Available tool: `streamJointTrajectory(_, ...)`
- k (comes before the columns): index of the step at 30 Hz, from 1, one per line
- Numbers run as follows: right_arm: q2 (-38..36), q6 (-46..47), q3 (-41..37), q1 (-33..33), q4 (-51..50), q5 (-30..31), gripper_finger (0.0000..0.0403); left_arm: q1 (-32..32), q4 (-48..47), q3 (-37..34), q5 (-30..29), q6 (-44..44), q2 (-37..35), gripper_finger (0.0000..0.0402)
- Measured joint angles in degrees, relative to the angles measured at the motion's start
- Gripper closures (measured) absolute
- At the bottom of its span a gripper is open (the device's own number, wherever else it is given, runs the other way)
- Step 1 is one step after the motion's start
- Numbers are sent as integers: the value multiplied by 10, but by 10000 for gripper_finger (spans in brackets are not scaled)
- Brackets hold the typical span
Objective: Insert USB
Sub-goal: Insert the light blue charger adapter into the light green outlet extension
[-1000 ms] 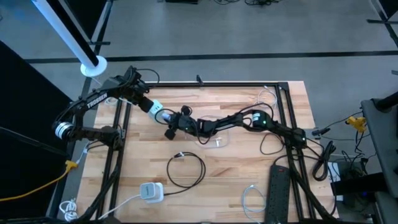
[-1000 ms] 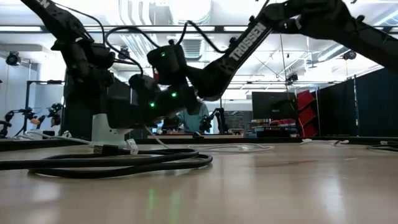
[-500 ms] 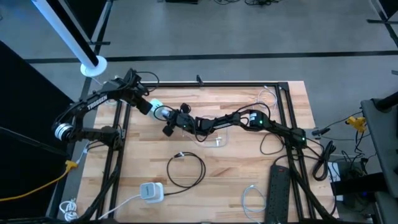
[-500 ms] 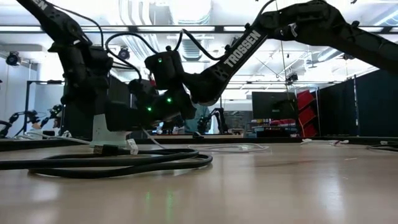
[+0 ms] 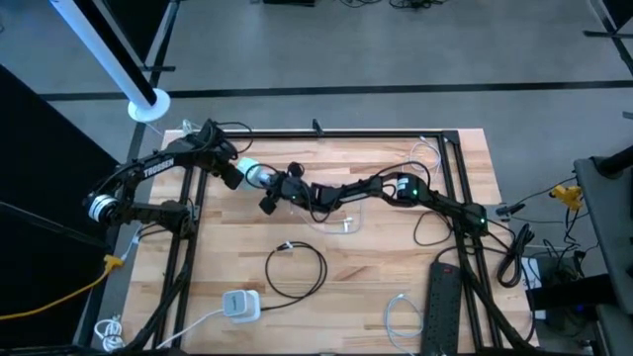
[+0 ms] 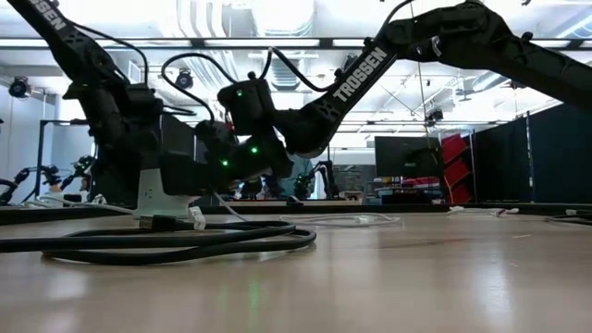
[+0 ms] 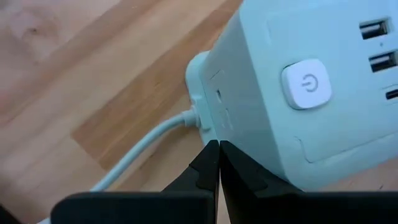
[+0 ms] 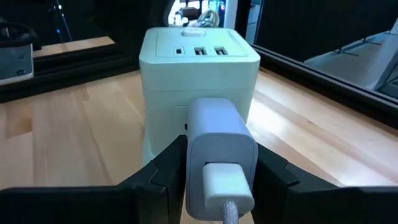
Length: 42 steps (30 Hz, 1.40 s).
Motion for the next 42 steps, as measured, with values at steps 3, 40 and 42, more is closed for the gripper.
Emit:
streamJointTrajectory(3, 0, 0, 0, -3, -9, -11, 287, 0, 4, 0, 2, 4, 0, 401)
streamJointTrajectory(40, 7, -88, 108, -44, -205, -190, 288, -1, 21, -7, 14, 124, 0, 401)
streamJointTrajectory(42, 7, -89, 112, -52, -210, -225, 288, -2, 22, -7, 12, 135, 0, 401)
